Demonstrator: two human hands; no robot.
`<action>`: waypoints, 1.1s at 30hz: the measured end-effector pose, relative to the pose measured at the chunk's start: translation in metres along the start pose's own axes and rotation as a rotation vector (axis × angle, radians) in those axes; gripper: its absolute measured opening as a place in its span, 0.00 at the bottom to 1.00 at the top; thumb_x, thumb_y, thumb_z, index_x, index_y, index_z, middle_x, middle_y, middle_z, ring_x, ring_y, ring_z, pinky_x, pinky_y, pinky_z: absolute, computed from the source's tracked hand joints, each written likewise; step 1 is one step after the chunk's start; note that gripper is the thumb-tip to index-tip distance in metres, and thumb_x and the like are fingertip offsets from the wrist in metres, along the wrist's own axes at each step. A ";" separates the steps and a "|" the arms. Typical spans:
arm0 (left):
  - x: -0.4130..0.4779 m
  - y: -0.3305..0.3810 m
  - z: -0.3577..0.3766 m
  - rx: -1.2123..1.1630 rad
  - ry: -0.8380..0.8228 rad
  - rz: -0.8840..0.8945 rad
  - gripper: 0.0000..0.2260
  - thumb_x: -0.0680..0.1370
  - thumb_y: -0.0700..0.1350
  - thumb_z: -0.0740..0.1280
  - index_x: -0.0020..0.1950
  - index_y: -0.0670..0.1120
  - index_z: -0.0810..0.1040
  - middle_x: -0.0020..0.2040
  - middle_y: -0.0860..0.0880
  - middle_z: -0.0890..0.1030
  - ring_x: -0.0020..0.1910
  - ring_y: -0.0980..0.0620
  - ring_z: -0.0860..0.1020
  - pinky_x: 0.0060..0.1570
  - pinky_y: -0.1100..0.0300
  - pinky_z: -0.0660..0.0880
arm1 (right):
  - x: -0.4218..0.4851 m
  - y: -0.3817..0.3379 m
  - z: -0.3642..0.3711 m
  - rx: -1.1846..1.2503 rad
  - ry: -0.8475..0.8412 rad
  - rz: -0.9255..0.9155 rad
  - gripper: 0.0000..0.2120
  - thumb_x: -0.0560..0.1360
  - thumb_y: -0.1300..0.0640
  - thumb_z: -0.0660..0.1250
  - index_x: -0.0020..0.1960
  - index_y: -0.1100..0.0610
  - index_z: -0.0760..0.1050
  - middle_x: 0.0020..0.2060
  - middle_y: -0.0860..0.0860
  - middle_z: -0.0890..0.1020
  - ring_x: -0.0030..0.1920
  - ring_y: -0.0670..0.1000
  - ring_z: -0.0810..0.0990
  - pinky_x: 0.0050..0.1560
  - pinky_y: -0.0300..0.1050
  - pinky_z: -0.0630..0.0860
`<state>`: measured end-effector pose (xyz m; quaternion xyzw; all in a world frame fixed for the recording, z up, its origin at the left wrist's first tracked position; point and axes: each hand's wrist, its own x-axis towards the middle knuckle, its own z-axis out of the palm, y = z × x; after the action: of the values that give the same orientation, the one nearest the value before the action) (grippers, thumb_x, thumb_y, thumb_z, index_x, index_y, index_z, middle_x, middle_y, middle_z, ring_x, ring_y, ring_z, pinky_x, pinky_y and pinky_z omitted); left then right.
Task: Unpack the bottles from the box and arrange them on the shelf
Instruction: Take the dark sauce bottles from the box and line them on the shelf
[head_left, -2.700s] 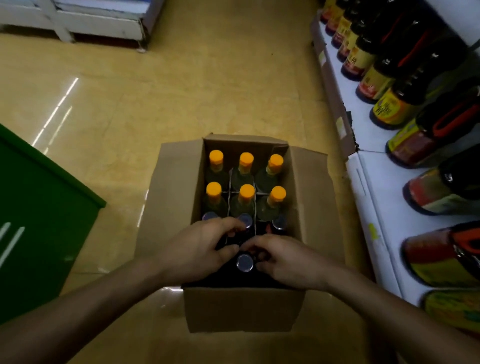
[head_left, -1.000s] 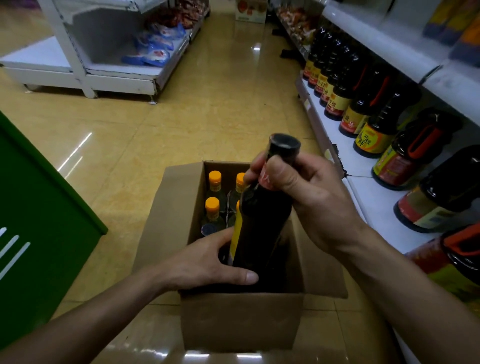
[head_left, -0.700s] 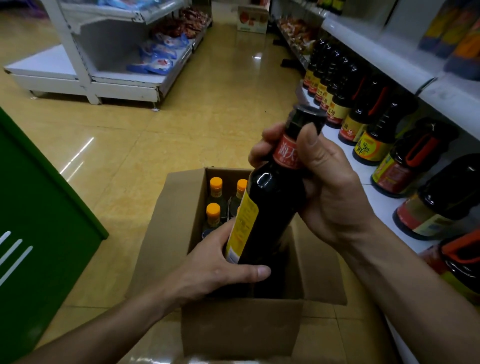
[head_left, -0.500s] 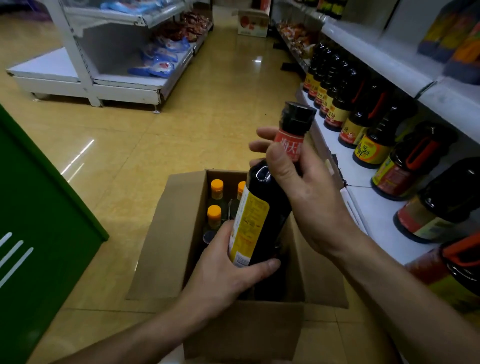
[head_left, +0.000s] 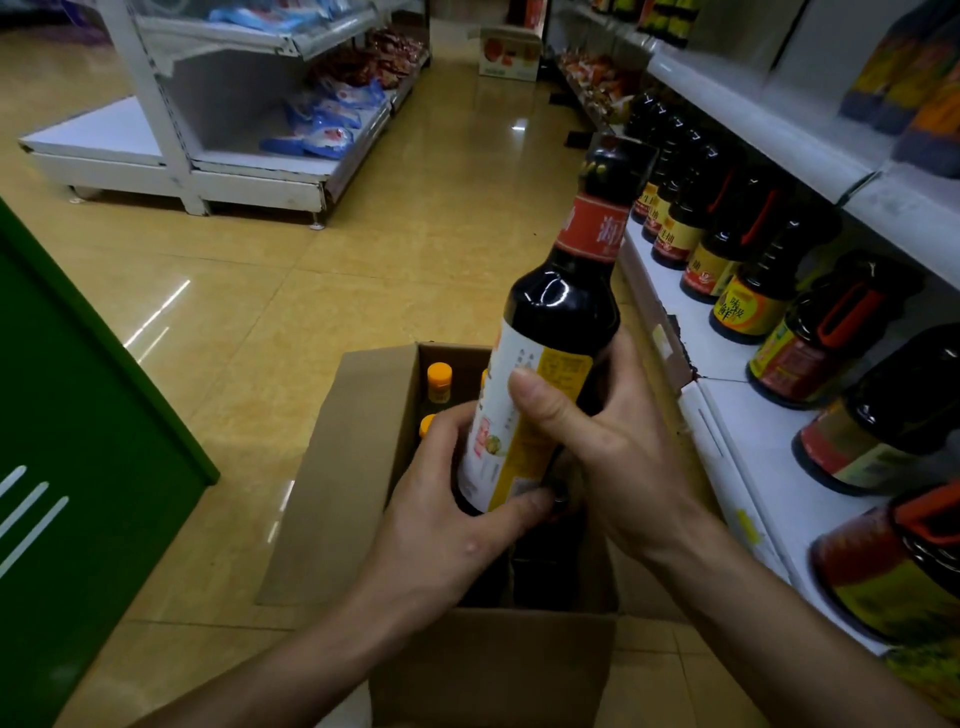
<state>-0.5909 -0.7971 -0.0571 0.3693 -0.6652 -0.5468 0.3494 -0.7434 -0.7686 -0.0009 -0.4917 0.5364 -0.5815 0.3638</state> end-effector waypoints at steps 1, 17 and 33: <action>0.003 -0.001 -0.004 -0.006 -0.047 -0.011 0.35 0.67 0.55 0.81 0.70 0.59 0.68 0.61 0.56 0.80 0.60 0.58 0.81 0.51 0.61 0.82 | 0.000 -0.001 -0.003 0.039 -0.012 -0.008 0.29 0.68 0.47 0.78 0.66 0.47 0.70 0.56 0.46 0.84 0.57 0.49 0.85 0.55 0.50 0.82; 0.010 0.007 -0.012 -0.088 -0.413 -0.153 0.31 0.64 0.52 0.80 0.65 0.54 0.75 0.59 0.51 0.85 0.59 0.49 0.83 0.63 0.44 0.79 | -0.001 -0.020 -0.019 0.516 -0.333 0.118 0.31 0.70 0.45 0.76 0.68 0.60 0.75 0.59 0.62 0.82 0.57 0.58 0.83 0.58 0.54 0.82; 0.027 -0.005 0.002 -0.143 -0.067 -0.116 0.32 0.62 0.58 0.80 0.64 0.53 0.75 0.55 0.50 0.85 0.54 0.49 0.85 0.53 0.49 0.83 | 0.023 -0.004 -0.012 0.021 -0.149 0.051 0.27 0.72 0.45 0.72 0.69 0.47 0.73 0.58 0.46 0.84 0.59 0.45 0.84 0.55 0.41 0.81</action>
<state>-0.6047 -0.8201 -0.0610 0.3627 -0.6134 -0.6242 0.3202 -0.7602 -0.7867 0.0077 -0.5159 0.5139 -0.5395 0.4228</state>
